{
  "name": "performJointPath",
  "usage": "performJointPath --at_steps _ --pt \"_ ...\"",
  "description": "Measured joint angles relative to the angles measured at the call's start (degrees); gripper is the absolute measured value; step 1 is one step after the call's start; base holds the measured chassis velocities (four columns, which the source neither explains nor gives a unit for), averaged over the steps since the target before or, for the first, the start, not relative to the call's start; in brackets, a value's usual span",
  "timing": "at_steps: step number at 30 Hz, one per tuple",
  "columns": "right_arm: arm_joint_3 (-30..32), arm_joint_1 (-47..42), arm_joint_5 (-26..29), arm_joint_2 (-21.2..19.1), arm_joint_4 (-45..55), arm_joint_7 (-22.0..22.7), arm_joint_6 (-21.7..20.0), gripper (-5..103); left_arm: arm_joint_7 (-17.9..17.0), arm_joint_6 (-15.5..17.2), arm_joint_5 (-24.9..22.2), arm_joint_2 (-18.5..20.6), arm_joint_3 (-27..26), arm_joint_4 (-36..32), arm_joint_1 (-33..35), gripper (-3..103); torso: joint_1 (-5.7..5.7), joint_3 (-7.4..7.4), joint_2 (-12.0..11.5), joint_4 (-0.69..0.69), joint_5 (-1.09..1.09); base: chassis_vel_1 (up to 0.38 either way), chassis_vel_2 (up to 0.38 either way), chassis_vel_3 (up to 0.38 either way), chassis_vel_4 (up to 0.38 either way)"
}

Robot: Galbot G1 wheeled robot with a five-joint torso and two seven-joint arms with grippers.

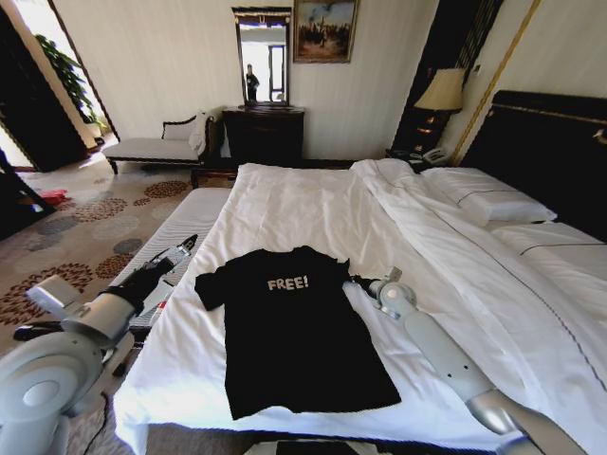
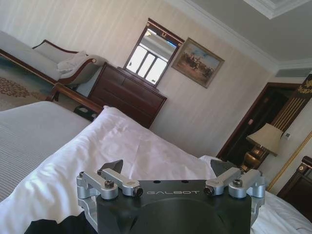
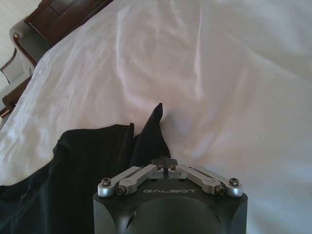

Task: Fold the clothes on the bed.

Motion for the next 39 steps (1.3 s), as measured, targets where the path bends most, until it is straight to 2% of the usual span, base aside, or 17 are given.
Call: performJointPath --at_steps 13,23,26,27,29,31,34,37,38,39 --pt "4.1 -3.5 1.4 -2.2 4.8 -0.4 0.6 0 0.1 0.0 0.6 -0.4 0.5 0.0 -0.2 100 0.01 0.00 0.0 -0.01 0.01 0.000 0.000 0.000 0.000" --pt "6.2 -8.5 -1.0 -2.4 6.8 1.0 0.8 -1 0.1 -0.1 0.9 -0.9 1.3 0.0 -0.4 100 0.00 -0.01 0.0 -0.01 0.00 0.000 0.000 0.000 0.000" --pt "6.1 -7.7 -1.5 -2.3 5.3 1.2 0.8 15 0.1 -0.1 1.1 -0.9 1.5 0.0 -0.4 100 0.00 0.00 0.0 -0.01 0.00 0.000 0.000 0.000 0.000" --pt "6.1 -7.7 -1.5 -2.3 5.3 1.2 0.8 15 0.1 -0.1 1.1 -0.9 1.5 0.0 -0.4 100 0.00 0.00 0.0 -0.01 0.00 0.000 0.000 0.000 0.000" --pt "5.8 -5.4 -1.4 -2.1 3.5 1.2 0.8 26 0.2 -0.1 1.2 -0.9 1.6 0.0 -0.5 100 0.01 0.00 0.0 -0.01 0.00 0.000 0.000 0.000 0.000" --pt "5.6 -4.2 -1.1 -2.0 2.8 1.1 0.8 26 0.2 -0.1 1.2 -0.9 1.7 0.0 -0.5 100 0.00 0.00 0.0 0.00 0.00 0.000 0.000 0.000 0.000" --pt "3.9 0.3 0.0 -1.4 -0.3 0.5 0.8 42 0.2 -0.1 1.4 -0.9 2.0 0.0 -1.0 100 0.01 0.00 0.0 0.00 -0.01 0.000 0.000 0.000 0.000" --pt "2.3 3.0 0.8 -0.8 -2.9 0.4 0.2 48 0.2 -0.1 1.5 -0.9 2.2 0.0 -1.2 100 0.01 0.01 0.0 0.01 -0.01 0.000 0.000 0.000 0.000" --pt "0.2 6.4 1.8 0.7 -7.4 0.0 -1.0 63 0.2 -0.1 1.6 -0.7 2.3 0.0 -1.4 100 0.01 0.01 0.0 0.00 -0.01 0.000 0.000 0.000 0.000" --pt "-0.1 6.7 2.0 1.1 -8.2 0.0 -1.4 69 0.2 -0.1 1.6 -0.6 2.3 0.0 -1.4 100 0.01 0.01 0.0 0.01 0.00 0.000 0.000 0.000 0.000"
